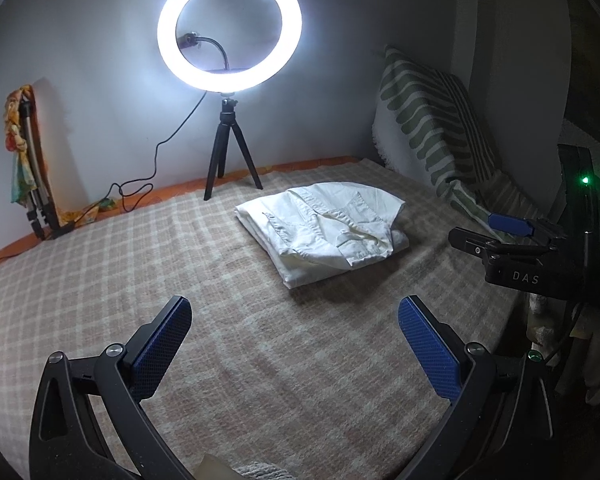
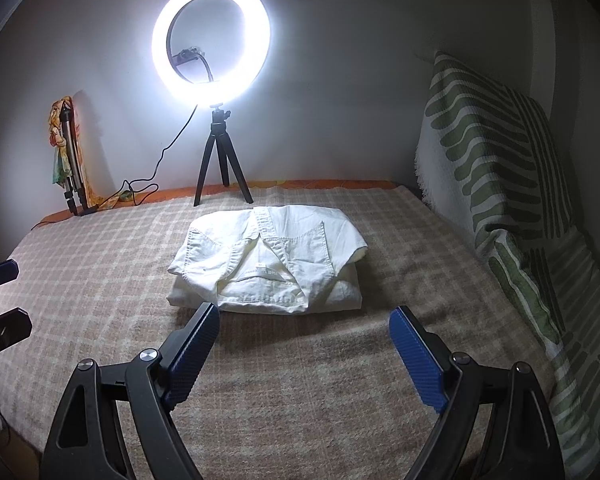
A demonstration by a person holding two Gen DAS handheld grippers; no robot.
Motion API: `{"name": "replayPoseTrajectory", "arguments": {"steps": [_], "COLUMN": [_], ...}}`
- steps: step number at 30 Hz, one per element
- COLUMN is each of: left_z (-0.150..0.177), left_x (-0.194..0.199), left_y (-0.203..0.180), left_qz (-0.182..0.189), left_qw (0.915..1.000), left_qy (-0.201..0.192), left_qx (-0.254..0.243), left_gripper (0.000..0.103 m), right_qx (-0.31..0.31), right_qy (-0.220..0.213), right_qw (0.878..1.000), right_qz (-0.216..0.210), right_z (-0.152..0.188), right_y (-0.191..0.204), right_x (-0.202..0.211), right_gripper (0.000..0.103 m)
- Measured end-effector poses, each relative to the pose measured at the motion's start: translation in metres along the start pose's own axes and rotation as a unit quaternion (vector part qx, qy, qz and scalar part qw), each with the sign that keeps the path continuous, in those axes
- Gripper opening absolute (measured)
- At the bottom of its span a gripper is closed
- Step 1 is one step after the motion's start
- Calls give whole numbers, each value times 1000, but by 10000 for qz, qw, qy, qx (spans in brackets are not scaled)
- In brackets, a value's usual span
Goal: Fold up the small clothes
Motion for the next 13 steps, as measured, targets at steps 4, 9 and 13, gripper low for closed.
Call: {"name": "replayPoseTrajectory", "arguments": {"steps": [4,9,13], "left_z": [2,4,4], "left_x": [0,1,4], "left_y": [-1,-4,-5], "left_qz": [22,75,153], "left_qw": [10000,10000,9999], "left_qy": [47,38,47], "left_qx": [22,-18,22], "left_gripper": [103,103,103], "right_qx": [-21,-12,-27], "right_qy": [20,11,15], "right_qw": [10000,10000,10000], "right_qz": [-16,-25,-28], "right_z": [1,2,2], "right_y": [0,1,2], "right_x": [2,3,5], "right_gripper": [89,89,89]}}
Point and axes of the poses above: each gripper's, at about its wrist camera, not at the fingertips, and x roughly against the way its jaws point, y to its left, z to its underside, the point moved 4 cm from there along -x, roughly the way its jaws point, and after that the axes turned 7 degrees about -y, right-handed, at the moved point
